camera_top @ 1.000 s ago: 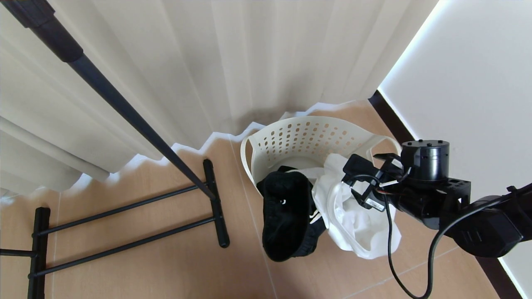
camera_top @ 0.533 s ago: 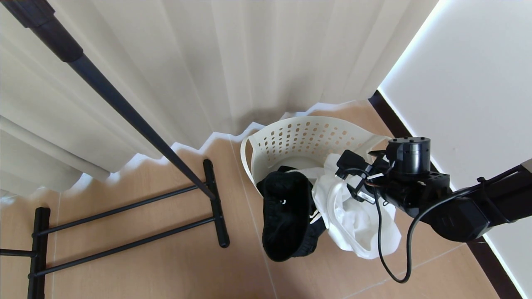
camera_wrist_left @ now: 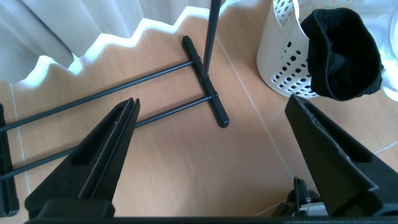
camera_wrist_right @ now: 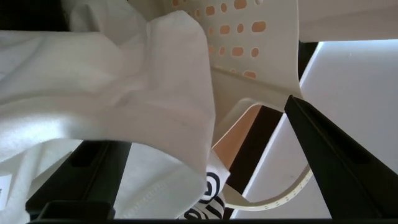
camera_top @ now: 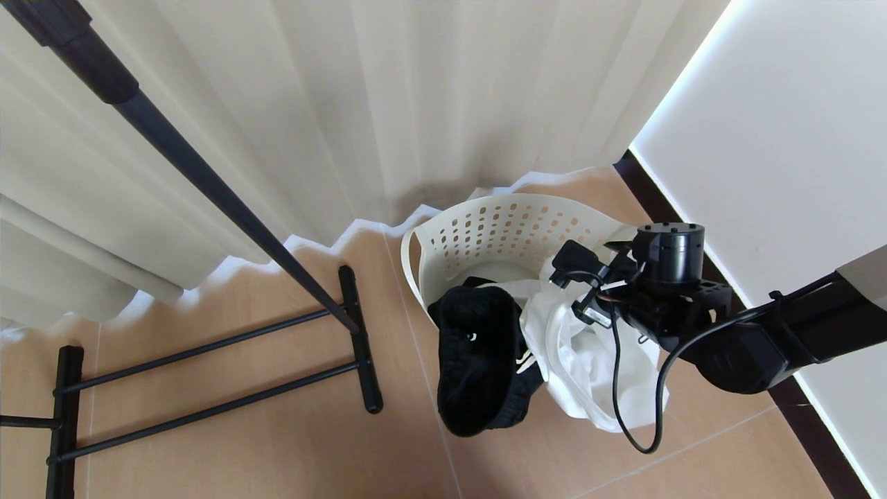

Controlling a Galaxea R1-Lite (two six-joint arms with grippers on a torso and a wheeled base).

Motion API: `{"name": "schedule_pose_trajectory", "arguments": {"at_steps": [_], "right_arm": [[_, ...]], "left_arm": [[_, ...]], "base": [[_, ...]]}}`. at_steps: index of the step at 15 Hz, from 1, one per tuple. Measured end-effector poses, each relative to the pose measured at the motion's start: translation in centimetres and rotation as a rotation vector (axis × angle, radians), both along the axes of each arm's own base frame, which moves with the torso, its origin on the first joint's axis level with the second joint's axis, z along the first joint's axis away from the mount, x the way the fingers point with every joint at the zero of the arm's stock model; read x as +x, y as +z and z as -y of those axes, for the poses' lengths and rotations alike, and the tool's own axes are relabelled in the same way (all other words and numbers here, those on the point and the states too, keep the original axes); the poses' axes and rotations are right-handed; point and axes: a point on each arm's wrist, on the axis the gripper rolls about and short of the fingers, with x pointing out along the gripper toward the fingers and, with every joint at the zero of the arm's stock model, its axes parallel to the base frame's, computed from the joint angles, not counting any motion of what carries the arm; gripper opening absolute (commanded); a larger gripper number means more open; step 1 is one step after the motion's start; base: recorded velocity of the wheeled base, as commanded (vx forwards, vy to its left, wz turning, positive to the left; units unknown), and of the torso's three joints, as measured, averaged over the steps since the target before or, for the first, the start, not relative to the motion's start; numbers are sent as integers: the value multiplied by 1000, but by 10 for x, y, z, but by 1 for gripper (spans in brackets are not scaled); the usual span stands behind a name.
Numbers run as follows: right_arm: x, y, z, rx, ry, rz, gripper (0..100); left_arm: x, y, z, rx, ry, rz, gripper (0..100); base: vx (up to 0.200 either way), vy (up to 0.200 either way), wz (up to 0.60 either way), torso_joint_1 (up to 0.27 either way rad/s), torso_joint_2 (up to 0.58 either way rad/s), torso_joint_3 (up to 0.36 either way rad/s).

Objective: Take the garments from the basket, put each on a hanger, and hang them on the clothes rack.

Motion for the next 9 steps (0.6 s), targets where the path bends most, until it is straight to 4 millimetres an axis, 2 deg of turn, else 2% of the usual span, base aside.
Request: {"name": "schedule_pose_trajectory", "arguments": {"at_steps": [3,4,9], "right_arm": [[3,-5,-1,0,2,-3,100],[3,-6,-1,1,3,-4,0],[-3,-1,-1,68,-11,9,0]], "left_arm": [[0,0,0,0,0,0,100],[0,0,0,0,0,0,100],[0,0,0,0,0,0,100]], "base": [[0,0,0,0,0,0],[0,0,0,0,0,0],[0,0,0,0,0,0]]}}
